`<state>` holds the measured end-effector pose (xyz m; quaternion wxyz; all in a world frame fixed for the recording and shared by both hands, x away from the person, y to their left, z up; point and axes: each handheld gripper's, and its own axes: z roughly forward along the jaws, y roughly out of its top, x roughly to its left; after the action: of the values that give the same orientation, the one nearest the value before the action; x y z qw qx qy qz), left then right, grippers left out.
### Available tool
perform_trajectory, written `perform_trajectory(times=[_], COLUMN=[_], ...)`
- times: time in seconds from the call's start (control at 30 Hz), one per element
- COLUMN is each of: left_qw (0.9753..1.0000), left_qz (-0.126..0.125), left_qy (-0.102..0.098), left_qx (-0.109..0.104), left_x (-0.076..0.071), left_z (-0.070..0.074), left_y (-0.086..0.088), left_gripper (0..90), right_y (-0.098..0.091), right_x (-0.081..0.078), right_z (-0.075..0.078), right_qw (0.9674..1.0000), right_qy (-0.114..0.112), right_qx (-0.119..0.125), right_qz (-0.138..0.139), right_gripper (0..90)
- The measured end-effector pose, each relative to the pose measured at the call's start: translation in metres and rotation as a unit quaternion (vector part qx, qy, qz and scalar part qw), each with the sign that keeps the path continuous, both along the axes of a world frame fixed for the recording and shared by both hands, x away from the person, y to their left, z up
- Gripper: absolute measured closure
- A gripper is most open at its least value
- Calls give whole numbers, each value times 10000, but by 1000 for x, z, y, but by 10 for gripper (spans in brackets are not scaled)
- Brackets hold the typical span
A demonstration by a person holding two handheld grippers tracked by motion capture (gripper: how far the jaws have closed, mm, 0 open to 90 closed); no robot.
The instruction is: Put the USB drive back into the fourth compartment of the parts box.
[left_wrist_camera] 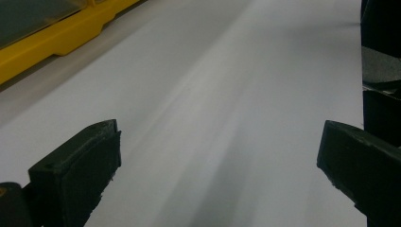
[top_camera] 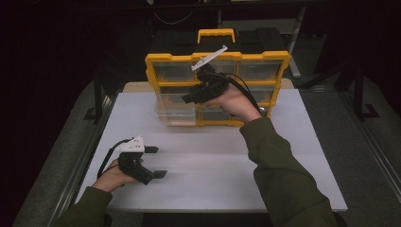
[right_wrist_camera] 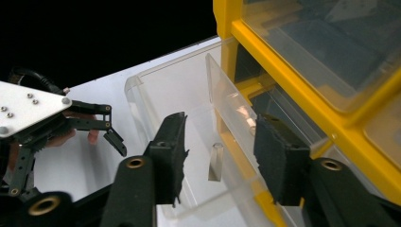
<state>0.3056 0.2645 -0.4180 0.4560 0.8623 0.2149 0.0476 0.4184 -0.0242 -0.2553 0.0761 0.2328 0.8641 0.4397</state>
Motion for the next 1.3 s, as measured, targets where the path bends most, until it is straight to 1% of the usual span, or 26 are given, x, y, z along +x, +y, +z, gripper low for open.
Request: perform_trajectory(times=[0.07,0.17,0.2,0.23,0.33,0.47,0.57,0.67,0.73,0.8,0.87,0.9,1.07,1.13,1.17,1.2,1.3], left_qw=[10000,10000,10000,10000,10000,10000,10000,10000,10000,10000,10000,10000,10000,10000,10000,10000,10000], left_qz=[-6,3,3,0,5,19,25,25,20,8,13,13,23,42,42,39,30], left_qy=[-5,-3,-3,-1,2,10,8,13,6,2,12,9,3,-10,-10,-11,-40], left_qx=[-6,-12,-12,-17,-17,-29,-28,-25,-31,-19,-25,-23,-9,-15,-15,-10,-8], left_x=[0,1,1,1,1,1,1,1,1,1,1,1,1,1,1,1,1], left_z=[0,0,0,0,0,0,-1,0,0,0,-1,0,0,-1,-1,-1,0], left_y=[0,0,0,0,1,1,1,1,1,1,1,1,2,1,1,1,1], left_gripper=[0,0,0,0,0,0,0,0,0,0,0,0,0,0,0,0,0], right_y=[-5,-11,-11,-18,-26,-36,-40,-45,-46,-50,-52,-57,-62,-66,-66,-69,-74], right_x=[-3,-8,-8,-13,-17,-21,-23,-26,-28,-31,-33,-36,-40,-43,-43,-46,-50], right_z=[0,-1,-1,-4,-8,-13,-16,-22,-24,-30,-33,-41,-51,-59,-59,-65,-76], right_qw=[10000,9999,9999,9999,9997,9994,9992,9991,9990,9989,9988,9985,9979,9975,9975,9975,9973], right_qy=[29,-11,-11,-40,-50,-93,-87,-111,-88,-79,-72,-75,-95,-103,-103,-91,-42], right_qx=[71,136,136,115,155,241,292,305,319,328,327,363,391,415,415,411,381], right_qz=[-46,-82,-82,-123,-168,-245,-266,-283,-295,-338,-352,-413,-505,-557,-557,-572,-628], right_gripper=[487,444,444,402,369,336,319,302,295,263,252,226,189,167,167,147,138])
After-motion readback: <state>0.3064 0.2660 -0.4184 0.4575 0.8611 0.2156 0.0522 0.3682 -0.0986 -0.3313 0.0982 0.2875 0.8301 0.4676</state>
